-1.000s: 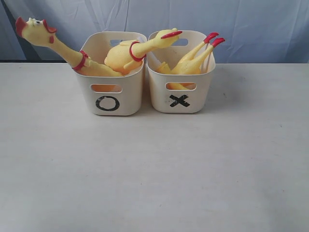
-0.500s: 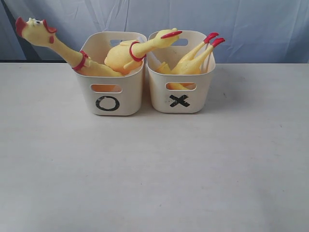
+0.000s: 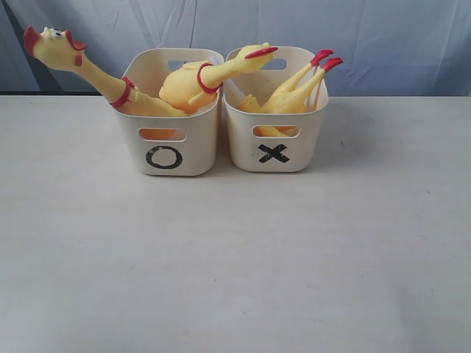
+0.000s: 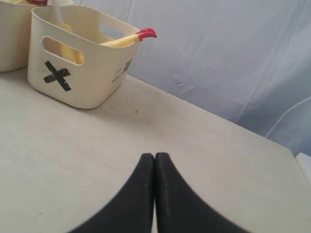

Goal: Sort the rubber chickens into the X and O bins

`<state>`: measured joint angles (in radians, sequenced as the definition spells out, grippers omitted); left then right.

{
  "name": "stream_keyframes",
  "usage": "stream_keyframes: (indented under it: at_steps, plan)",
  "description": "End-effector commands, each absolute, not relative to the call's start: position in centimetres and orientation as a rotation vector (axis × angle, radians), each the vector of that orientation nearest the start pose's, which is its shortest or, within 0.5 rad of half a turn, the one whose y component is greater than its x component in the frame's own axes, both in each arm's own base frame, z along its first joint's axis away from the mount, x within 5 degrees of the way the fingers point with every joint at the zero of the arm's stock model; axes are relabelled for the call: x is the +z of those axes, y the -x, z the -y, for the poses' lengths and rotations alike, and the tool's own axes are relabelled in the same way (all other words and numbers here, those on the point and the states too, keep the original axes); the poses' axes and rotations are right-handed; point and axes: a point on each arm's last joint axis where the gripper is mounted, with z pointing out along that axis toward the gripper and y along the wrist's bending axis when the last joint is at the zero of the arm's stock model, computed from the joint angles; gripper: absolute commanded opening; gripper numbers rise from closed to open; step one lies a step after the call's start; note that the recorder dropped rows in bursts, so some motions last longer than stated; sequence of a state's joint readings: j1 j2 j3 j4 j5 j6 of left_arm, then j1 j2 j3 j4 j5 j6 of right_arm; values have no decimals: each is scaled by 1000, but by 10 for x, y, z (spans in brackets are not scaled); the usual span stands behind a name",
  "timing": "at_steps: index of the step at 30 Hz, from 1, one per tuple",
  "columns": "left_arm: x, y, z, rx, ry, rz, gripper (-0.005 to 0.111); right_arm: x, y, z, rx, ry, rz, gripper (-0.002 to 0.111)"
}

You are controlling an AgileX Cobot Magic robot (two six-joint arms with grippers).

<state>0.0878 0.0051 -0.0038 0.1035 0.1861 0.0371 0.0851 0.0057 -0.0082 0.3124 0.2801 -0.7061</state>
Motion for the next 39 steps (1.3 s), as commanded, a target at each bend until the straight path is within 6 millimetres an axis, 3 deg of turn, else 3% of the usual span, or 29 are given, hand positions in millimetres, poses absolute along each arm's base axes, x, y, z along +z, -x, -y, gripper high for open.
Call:
stream_keyframes:
  at_steps: [1,8,22,39]
  plan:
    - [197,-56,-7,189,-29,-1668,0,188,-54,-9,-279,564,-1678,-1]
    - [197,-56,-7,189,-29,-1670,0,188,-54,-8,-311,581,-1674,-1]
    - [196,-56,-7,186,-26,-1672,0,188,-54,-8,116,69,-1759,-1]
    - [193,-55,-7,182,-20,-1711,0,188,-55,-4,-40,176,-1753,-1]
